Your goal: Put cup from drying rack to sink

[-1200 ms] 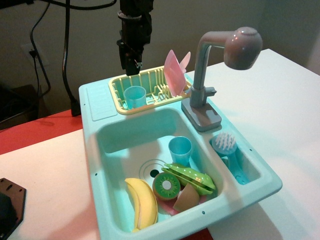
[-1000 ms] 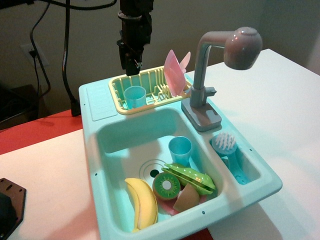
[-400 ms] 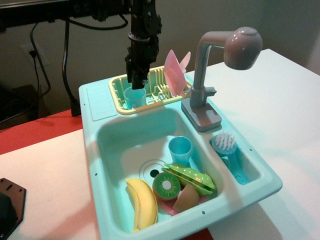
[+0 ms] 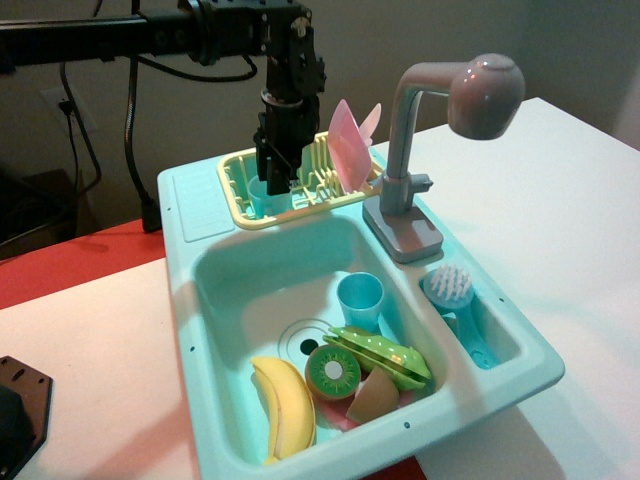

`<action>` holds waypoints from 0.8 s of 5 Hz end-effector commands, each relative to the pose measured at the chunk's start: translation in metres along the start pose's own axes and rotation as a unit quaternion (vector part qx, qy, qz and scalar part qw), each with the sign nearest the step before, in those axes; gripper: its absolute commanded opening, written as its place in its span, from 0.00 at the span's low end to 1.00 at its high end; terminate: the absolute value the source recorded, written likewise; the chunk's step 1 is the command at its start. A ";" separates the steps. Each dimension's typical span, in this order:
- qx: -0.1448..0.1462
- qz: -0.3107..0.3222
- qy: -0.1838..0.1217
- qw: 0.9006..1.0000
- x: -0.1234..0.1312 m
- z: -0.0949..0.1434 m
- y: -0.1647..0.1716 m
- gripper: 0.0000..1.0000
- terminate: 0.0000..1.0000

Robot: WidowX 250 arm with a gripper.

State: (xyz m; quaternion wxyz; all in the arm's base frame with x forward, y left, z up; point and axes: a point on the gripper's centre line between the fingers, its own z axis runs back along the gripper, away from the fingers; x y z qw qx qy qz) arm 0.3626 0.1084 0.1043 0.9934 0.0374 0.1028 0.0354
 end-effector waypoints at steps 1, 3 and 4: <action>0.012 0.015 -0.022 1.000 0.004 -0.003 -0.004 1.00 0.00; 0.017 0.011 -0.020 1.000 0.000 -0.020 -0.012 0.00 0.00; 0.019 0.013 -0.021 1.000 -0.001 -0.017 -0.014 0.00 0.00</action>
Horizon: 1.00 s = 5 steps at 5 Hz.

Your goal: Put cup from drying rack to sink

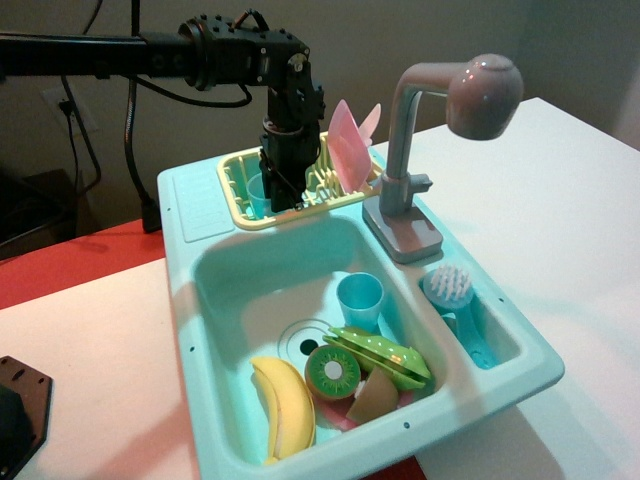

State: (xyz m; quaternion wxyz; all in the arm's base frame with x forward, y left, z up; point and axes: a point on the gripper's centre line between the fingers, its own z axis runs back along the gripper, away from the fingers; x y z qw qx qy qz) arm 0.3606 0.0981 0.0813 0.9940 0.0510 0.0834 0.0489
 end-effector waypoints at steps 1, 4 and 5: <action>0.008 -0.002 -0.002 1.000 -0.003 0.008 -0.002 0.00 0.00; 0.022 -0.017 -0.042 0.999 -0.012 0.057 0.009 0.00 0.00; 0.016 -0.013 -0.086 0.996 -0.005 0.110 0.009 0.00 0.00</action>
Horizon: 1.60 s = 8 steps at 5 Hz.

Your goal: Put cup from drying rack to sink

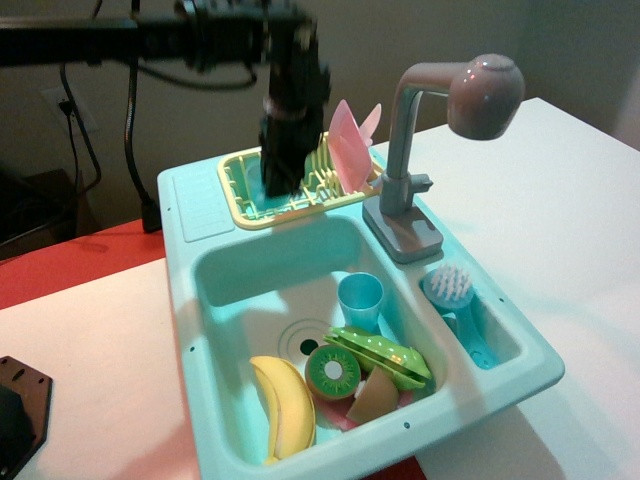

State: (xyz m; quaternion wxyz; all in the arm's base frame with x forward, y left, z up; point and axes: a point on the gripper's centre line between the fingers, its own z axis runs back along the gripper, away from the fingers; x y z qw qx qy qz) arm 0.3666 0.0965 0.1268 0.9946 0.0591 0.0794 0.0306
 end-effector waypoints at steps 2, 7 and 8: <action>-0.016 -0.022 -0.108 0.994 -0.004 0.102 -0.017 0.00 0.00; -0.024 -0.134 -0.037 0.990 -0.032 0.033 -0.101 0.00 0.00; -0.023 -0.141 -0.024 0.989 -0.040 0.019 -0.107 0.00 1.00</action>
